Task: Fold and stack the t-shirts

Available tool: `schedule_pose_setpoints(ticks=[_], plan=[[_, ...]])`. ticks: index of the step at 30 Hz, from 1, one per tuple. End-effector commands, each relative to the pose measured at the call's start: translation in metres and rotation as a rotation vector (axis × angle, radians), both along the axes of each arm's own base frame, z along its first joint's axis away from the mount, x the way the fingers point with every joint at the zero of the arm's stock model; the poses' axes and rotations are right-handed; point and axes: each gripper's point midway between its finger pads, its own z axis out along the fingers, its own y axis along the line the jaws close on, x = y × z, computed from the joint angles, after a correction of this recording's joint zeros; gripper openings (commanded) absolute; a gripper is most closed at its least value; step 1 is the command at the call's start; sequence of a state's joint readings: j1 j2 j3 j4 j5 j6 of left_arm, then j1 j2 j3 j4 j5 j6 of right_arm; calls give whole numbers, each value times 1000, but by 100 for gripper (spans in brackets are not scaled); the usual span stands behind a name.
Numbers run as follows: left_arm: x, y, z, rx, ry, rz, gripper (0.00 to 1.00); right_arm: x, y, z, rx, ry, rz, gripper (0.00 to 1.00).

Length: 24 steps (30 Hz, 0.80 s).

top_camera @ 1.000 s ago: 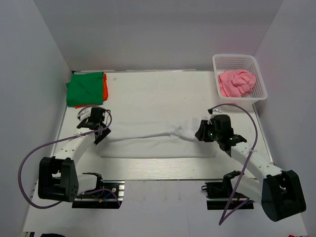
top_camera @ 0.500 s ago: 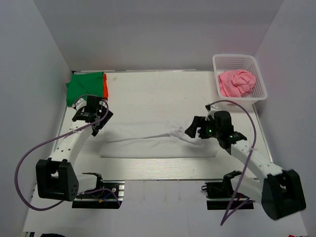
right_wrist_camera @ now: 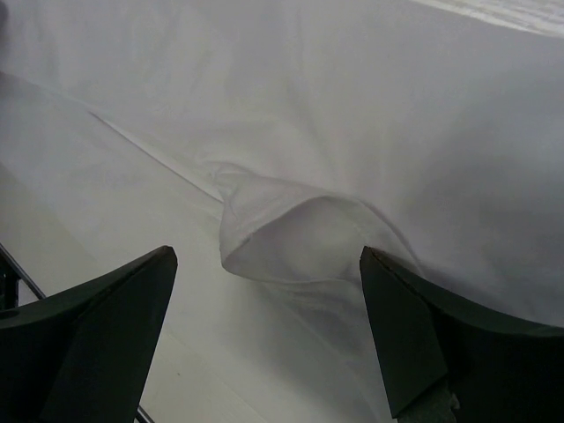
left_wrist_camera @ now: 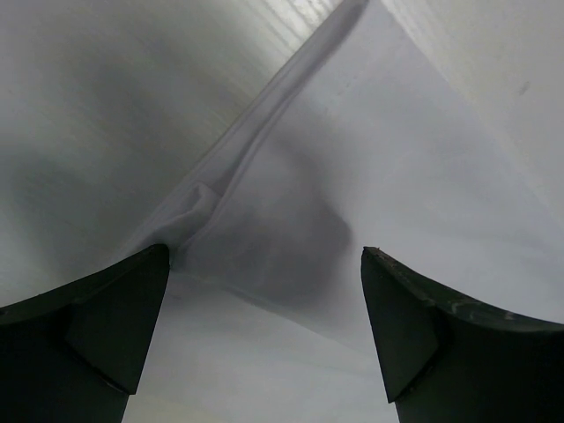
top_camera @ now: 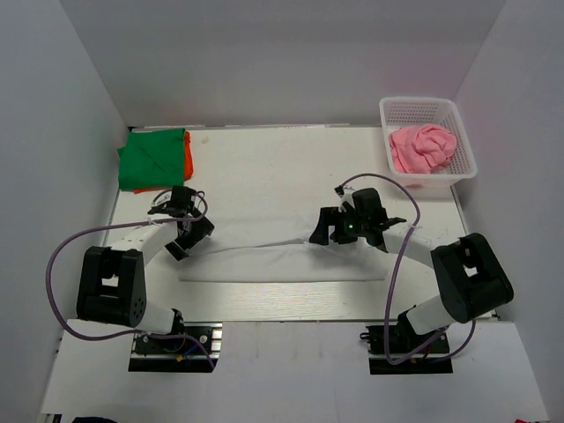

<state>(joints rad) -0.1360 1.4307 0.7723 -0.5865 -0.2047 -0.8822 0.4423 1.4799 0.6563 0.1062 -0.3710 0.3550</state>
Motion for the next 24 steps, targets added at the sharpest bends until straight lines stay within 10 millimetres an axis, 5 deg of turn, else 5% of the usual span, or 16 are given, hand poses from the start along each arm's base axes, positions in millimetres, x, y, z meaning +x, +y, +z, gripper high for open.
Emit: schedule_pose_setpoints(ticks=[1,12,16,17,21,24], plan=[[-5,8,-2,41,-10,20,100,-22,3,2,-13,-3,93,90],[-29,34,-14,174,81,75,100,-178,-16,30,106,269,380,90],[-21,34,-2,167,43,80,100,-135,-25,41,-30,141,247,90],[-17,28,1,133,21,71,100,-99,-25,50,-62,2,154,90],[-10,23,9,112,-25,47,100,-39,-14,86,-24,-174,1,90],[-13,24,8,112,-23,47,100,-9,-2,84,-34,-191,-6,90]])
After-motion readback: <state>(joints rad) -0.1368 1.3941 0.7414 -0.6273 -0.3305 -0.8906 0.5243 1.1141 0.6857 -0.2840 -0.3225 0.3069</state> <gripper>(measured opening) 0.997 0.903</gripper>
